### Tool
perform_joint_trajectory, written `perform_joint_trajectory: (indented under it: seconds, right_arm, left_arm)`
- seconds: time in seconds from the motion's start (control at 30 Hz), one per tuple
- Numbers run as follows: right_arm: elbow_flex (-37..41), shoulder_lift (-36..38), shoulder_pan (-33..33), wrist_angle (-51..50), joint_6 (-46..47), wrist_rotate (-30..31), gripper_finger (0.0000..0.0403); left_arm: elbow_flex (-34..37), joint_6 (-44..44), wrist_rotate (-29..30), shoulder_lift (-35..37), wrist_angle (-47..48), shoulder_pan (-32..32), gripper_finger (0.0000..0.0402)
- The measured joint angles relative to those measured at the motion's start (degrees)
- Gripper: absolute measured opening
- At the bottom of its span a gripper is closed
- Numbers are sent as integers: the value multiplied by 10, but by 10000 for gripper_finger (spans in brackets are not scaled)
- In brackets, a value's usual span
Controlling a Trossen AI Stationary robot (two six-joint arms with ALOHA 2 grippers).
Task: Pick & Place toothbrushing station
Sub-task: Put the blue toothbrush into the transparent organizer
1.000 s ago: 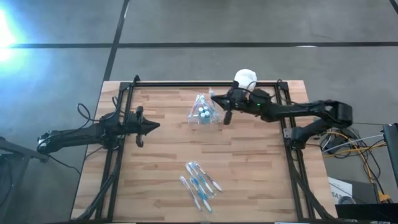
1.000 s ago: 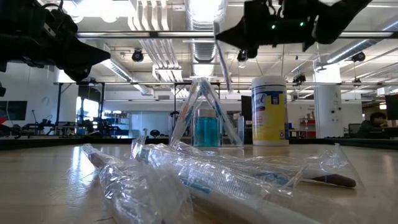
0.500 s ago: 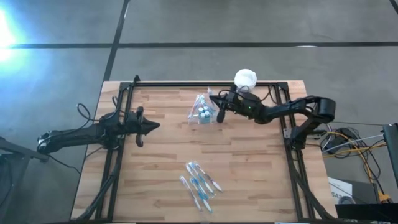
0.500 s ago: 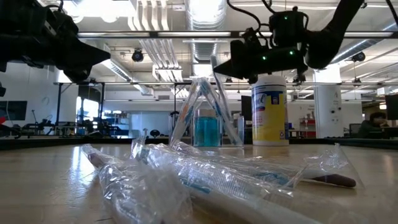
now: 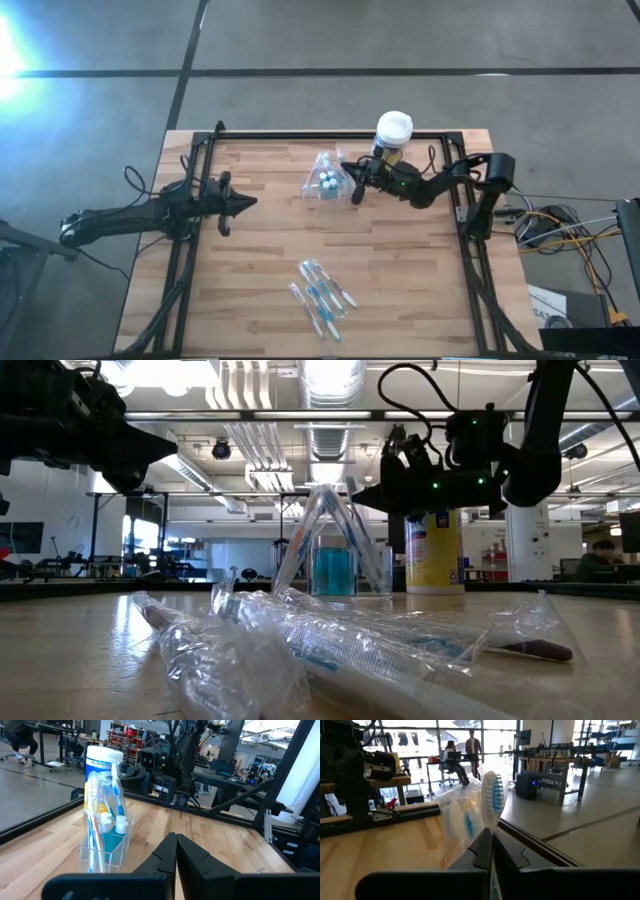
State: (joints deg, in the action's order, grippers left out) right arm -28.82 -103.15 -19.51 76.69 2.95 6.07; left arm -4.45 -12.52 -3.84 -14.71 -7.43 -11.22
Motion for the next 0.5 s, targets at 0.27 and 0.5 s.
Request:
perform_joint_trajectory:
  seconds: [0.27,0.5]
  right_arm:
    - [6,-8,1,-17,-1,0,8]
    - [-10,-4,1,-107,44,1,21]
  left_arm:
    - [0,7,0,0,-4,0,14]
    - [0,8,0,0,-4,0,14]
